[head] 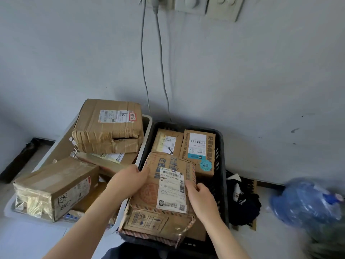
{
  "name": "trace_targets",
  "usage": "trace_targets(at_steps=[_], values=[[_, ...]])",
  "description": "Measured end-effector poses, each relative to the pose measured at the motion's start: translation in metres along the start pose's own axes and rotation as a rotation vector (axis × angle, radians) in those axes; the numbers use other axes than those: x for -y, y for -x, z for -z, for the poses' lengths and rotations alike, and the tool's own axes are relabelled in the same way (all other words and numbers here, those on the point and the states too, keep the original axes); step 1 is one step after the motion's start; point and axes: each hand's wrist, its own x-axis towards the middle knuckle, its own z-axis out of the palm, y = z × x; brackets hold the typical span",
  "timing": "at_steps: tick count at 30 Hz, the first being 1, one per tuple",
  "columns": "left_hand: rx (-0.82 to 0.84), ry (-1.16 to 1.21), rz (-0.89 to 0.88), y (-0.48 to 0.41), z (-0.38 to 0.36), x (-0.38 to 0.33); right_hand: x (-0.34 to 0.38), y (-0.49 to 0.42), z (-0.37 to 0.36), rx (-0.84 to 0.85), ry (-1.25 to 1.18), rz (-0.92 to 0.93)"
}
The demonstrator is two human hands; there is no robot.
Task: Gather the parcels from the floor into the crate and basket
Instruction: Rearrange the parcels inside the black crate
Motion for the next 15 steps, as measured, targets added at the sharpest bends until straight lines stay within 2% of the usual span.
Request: trace_targets(at_steps=[4, 6, 10, 15], values=[[-0.15, -0.057, -0.035, 0.008, 0.039, -0.012, 0.04, -0.008, 0.018, 0.038, -0.2, 0.055], [-0.225, -0.024, -0.08, 0.005, 0.051, -0.023, 0.061, -0.017, 0.027, -0.013, -0.231, 0.091], [-0.226, 0.187, -0.136, -0.021, 0.057, -0.05, 0.098, -0.038, 0.04, -0.144, -0.205, 0.189], [-0.245, 0.33, -0.11, -0.059, 0.041, -0.054, 0.114, -0.064, 0.03, -0.112, -0.202, 0.286]])
